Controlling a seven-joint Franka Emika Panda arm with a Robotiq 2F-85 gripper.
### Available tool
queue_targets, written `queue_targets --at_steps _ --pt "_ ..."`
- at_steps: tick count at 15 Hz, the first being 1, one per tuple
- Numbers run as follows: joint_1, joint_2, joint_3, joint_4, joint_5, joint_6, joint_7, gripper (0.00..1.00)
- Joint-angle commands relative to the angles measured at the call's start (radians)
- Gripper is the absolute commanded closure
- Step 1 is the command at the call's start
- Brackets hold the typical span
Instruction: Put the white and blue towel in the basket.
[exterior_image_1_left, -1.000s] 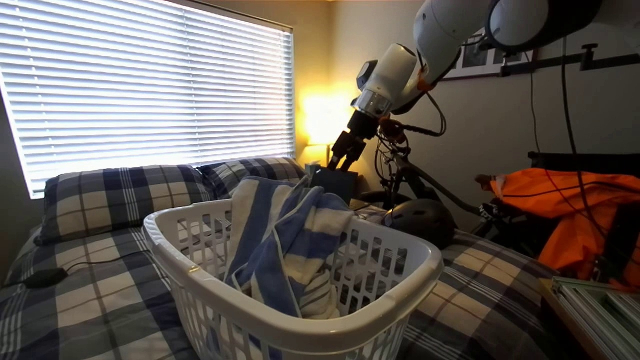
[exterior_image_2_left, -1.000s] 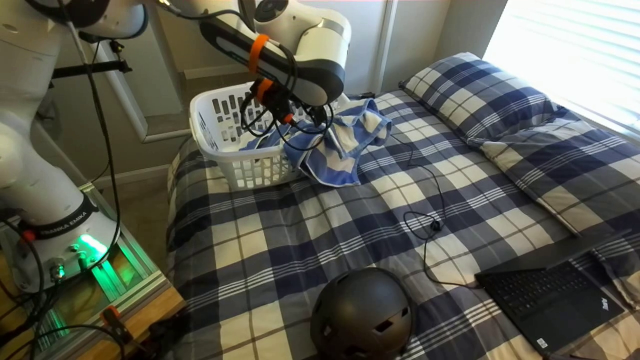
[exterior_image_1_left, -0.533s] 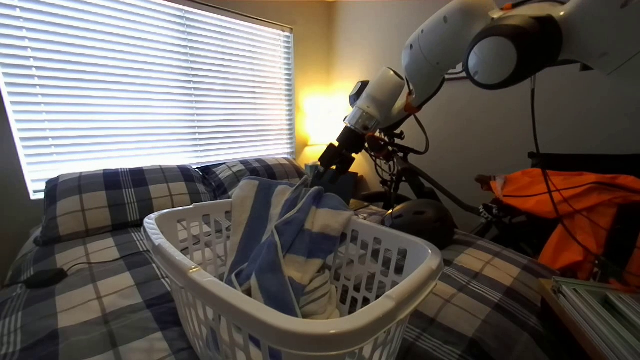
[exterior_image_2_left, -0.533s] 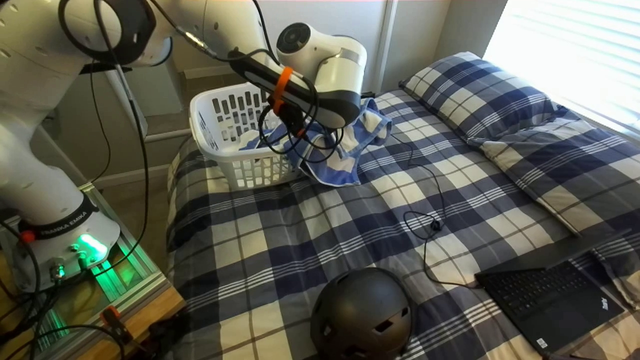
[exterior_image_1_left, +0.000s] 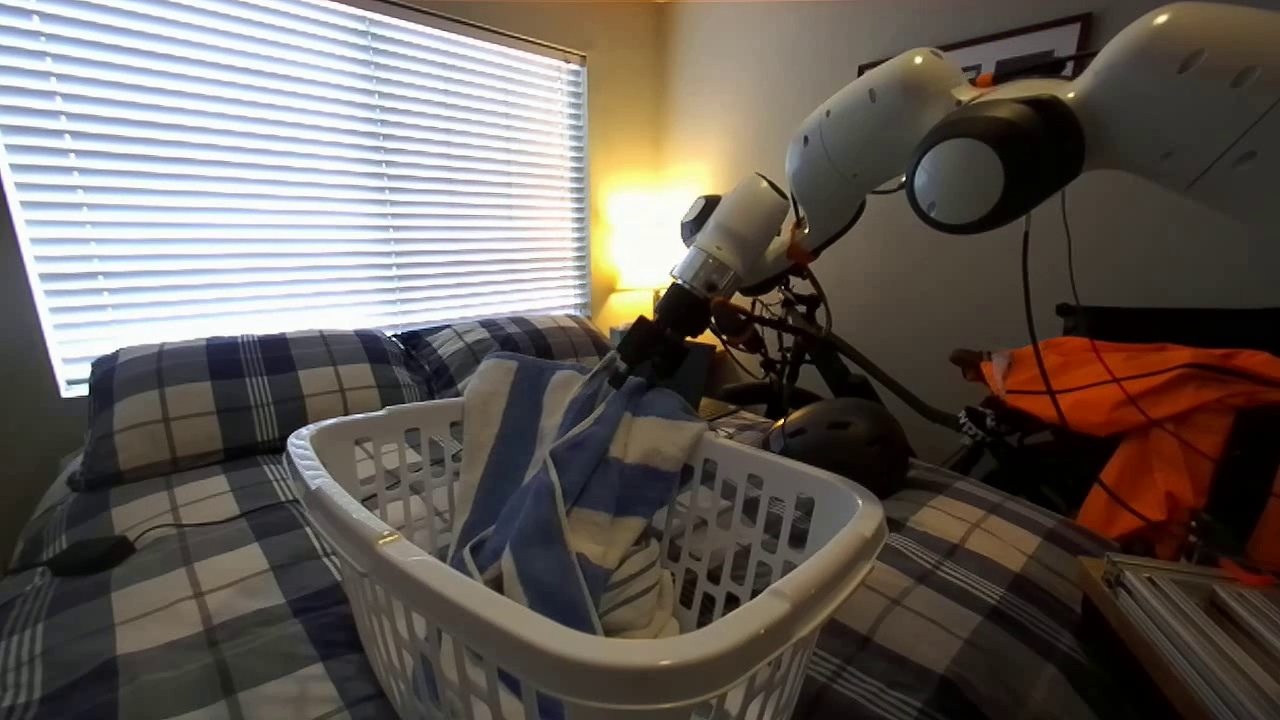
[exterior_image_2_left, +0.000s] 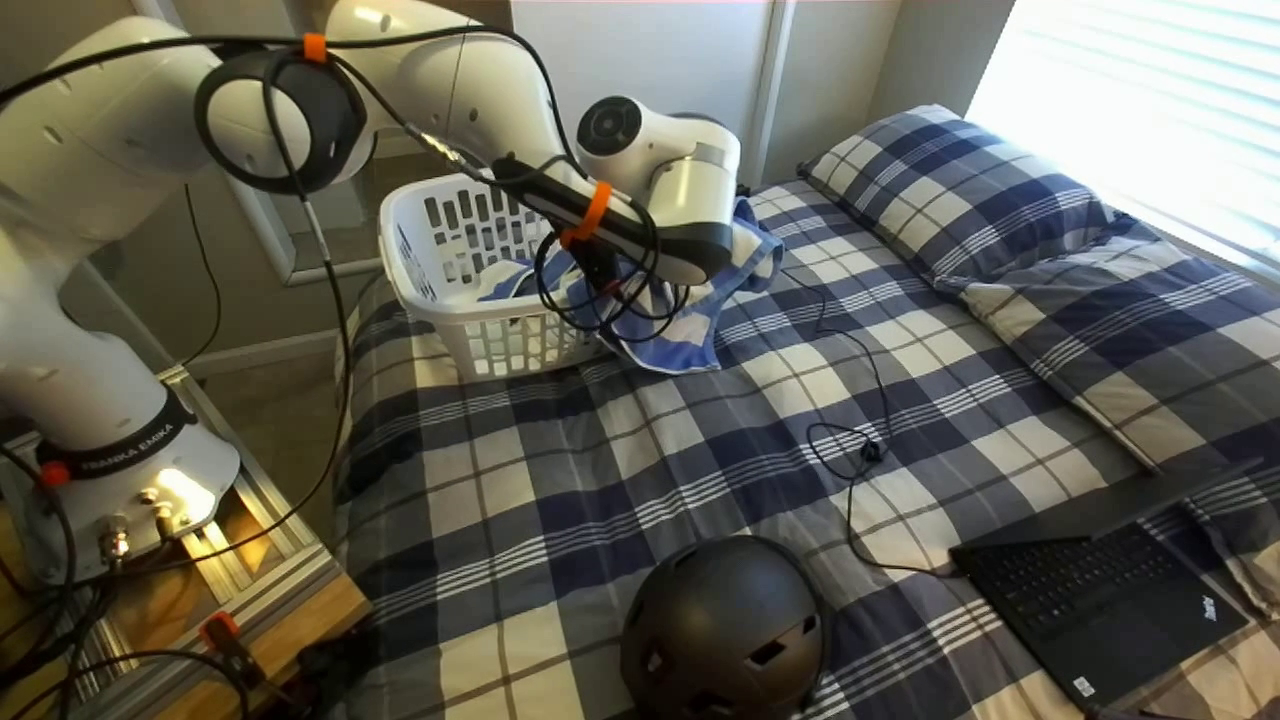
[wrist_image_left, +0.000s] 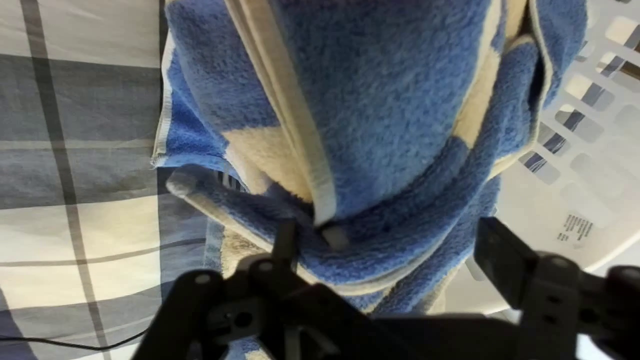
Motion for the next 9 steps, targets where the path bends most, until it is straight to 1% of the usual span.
queue_targets --at_steps 1,4,8,9 --pt "-0.021 0.059 0.037 0.106 -0.064 0.045 0.09 0.41" --pt "-0.01 0.047 0.049 0.106 -0.103 0.044 0.119 0.62" --pt "0.018 -0.019 0.058 0.08 -0.176 0.029 0.14 0.88" --pt "0.029 -0.035 0.058 0.075 -0.198 0.029 0.141 0.94"
